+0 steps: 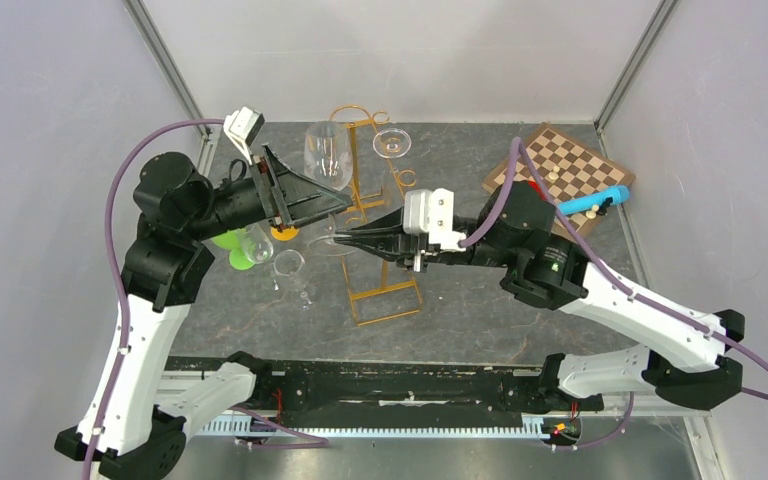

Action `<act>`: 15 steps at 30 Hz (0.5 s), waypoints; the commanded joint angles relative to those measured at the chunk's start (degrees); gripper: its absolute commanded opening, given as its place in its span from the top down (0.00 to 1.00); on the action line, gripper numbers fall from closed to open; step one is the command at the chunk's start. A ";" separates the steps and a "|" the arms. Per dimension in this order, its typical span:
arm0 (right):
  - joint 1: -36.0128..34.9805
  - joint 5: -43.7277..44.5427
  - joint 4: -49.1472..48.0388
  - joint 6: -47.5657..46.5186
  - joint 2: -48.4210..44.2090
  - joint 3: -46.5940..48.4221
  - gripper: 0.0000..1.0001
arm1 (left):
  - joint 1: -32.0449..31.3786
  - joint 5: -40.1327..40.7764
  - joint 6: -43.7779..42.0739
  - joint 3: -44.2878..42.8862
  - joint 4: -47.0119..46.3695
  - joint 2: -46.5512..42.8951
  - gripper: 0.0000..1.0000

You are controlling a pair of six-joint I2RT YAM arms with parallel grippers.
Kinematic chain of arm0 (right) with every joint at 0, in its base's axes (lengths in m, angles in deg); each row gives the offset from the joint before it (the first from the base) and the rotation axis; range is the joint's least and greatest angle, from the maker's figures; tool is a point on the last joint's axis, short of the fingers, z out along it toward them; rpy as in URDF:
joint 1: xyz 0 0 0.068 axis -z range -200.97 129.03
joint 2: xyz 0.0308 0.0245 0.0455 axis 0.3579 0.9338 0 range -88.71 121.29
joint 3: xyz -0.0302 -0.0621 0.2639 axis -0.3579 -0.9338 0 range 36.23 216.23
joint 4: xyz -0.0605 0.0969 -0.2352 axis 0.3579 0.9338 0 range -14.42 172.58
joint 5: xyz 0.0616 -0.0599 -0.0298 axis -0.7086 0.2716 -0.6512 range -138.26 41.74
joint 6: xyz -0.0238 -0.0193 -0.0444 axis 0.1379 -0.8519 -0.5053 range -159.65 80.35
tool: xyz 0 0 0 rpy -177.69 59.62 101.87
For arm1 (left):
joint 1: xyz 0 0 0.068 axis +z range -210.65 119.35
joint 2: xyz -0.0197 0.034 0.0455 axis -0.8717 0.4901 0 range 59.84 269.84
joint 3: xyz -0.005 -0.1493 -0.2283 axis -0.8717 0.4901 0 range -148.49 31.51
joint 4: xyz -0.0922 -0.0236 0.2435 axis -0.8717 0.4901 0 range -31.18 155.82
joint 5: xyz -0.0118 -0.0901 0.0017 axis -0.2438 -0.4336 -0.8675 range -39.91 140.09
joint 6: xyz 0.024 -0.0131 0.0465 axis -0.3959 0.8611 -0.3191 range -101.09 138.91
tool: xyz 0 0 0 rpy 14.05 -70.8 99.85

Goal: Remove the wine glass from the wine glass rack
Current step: Place the wine glass at the center of the board.

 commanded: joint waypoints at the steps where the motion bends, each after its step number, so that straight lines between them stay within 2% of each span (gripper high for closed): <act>1: -1.72 3.36 -7.31 -5.53 0.01 -0.10 1.00 | 0.22 -4.08 3.37 1.39 -5.27 -1.13 0.20; 3: -2.30 4.23 -7.84 -5.92 0.13 -0.50 1.00 | 0.31 -4.45 3.29 1.79 -5.47 -1.35 0.22; 10: -3.65 5.91 -8.41 -6.80 -0.39 -1.58 1.00 | 0.22 -5.25 3.03 2.77 -5.86 -1.68 0.53; 15: -4.35 6.66 -7.97 -7.37 -1.38 -2.80 1.00 | 0.25 -5.64 3.10 2.93 -6.38 -1.81 0.71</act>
